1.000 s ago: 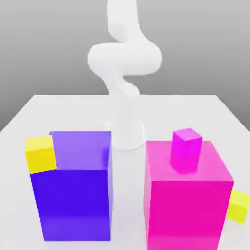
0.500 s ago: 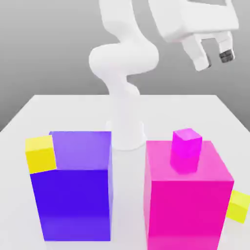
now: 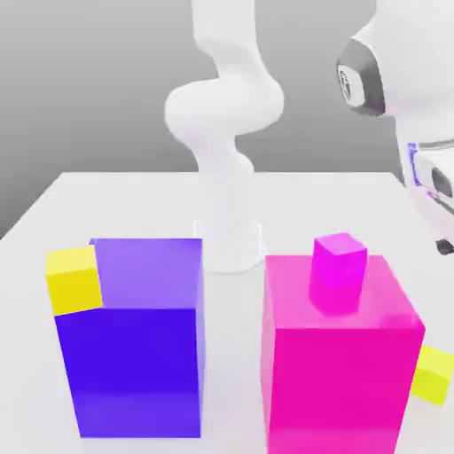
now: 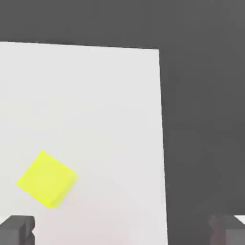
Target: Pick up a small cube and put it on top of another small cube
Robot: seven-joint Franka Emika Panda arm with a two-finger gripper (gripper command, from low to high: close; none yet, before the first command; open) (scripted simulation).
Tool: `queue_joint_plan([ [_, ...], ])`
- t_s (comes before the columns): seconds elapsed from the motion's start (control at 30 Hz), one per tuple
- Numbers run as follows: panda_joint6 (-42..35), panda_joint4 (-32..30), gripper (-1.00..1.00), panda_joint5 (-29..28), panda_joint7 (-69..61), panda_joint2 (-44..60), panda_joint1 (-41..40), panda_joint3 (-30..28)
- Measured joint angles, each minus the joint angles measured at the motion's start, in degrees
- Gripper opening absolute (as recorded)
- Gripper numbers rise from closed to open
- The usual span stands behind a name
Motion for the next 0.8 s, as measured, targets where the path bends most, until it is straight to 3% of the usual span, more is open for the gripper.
queue_joint_plan([
  [0.3,5.29,-1.82,0.0,-4.27,-15.32,8.72,3.41,2.64],
  [0.6,11.43,-3.75,0.0,-16.91,-23.89,15.15,6.96,3.43],
  [0.77,18.14,-2.35,0.0,-15.87,-25.97,23.29,5.63,5.5],
  [0.8,19.19,-2.11,-1.0,-15.49,-26.27,24.65,5.22,5.98],
])
